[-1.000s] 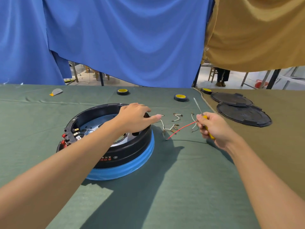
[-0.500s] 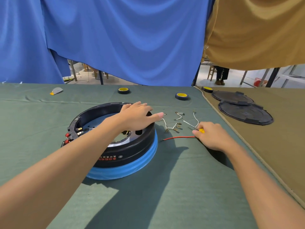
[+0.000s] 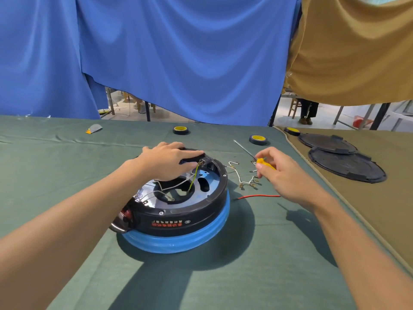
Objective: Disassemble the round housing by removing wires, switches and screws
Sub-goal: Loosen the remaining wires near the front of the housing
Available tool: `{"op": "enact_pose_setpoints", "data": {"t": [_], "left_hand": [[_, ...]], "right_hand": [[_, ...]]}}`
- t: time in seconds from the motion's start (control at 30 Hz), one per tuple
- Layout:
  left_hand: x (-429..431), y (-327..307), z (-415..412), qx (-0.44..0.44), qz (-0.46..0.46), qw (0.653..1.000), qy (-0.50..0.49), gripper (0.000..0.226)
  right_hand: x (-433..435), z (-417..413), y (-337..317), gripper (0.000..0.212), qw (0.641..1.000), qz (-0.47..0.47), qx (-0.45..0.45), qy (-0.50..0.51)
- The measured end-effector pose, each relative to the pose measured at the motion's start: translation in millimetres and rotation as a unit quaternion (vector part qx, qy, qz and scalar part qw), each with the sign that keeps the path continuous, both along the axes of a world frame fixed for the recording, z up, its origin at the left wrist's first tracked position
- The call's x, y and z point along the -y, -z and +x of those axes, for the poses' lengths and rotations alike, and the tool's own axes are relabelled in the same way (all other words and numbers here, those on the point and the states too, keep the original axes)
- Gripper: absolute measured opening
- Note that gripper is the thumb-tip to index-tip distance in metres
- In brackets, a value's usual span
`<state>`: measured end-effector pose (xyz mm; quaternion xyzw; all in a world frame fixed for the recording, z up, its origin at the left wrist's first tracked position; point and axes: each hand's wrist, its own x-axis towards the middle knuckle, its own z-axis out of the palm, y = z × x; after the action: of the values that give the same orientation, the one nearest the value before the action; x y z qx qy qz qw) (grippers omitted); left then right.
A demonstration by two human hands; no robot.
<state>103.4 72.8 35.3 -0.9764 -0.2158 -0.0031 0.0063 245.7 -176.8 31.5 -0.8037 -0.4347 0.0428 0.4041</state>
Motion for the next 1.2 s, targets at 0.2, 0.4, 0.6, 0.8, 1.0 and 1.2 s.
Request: {"op": "enact_pose_setpoints", "data": {"t": [0.2,0.4,0.6,0.8,1.0,1.2], "left_hand": [[-4.9,-1.5,-8.5,0.038,-0.029,0.999,-0.003,0.041],[-2.7,3.1,-14.5,0.095,-0.050,0.994,-0.021,0.038],[1.7,1.1,-4.9,0.158,-0.125,0.979,0.018,0.026],[-1.7,10.4,-8.8,0.198,-0.110,0.974,0.012,0.025],[-1.5,11.9,-11.1,0.180,-0.078,0.980,0.039,0.033],[0.5,8.4,-11.5,0.132,-0.054,0.989,0.046,0.034]], "right_hand": [[-20.8,-26.7,-7.5,0.011,0.997,-0.032,0.069,-0.031],[-34.7,-41.7,0.9,0.011,0.992,-0.051,0.116,-0.020],[-40.7,-44.7,-0.6,0.011,0.985,-0.027,0.170,-0.012],[-46.5,-48.7,0.9,0.016,0.974,-0.020,0.224,-0.031],[-45.4,-52.7,3.5,0.017,0.967,0.000,0.254,-0.034],[-47.0,-51.0,4.0,0.019,0.956,-0.004,0.289,-0.050]]}}
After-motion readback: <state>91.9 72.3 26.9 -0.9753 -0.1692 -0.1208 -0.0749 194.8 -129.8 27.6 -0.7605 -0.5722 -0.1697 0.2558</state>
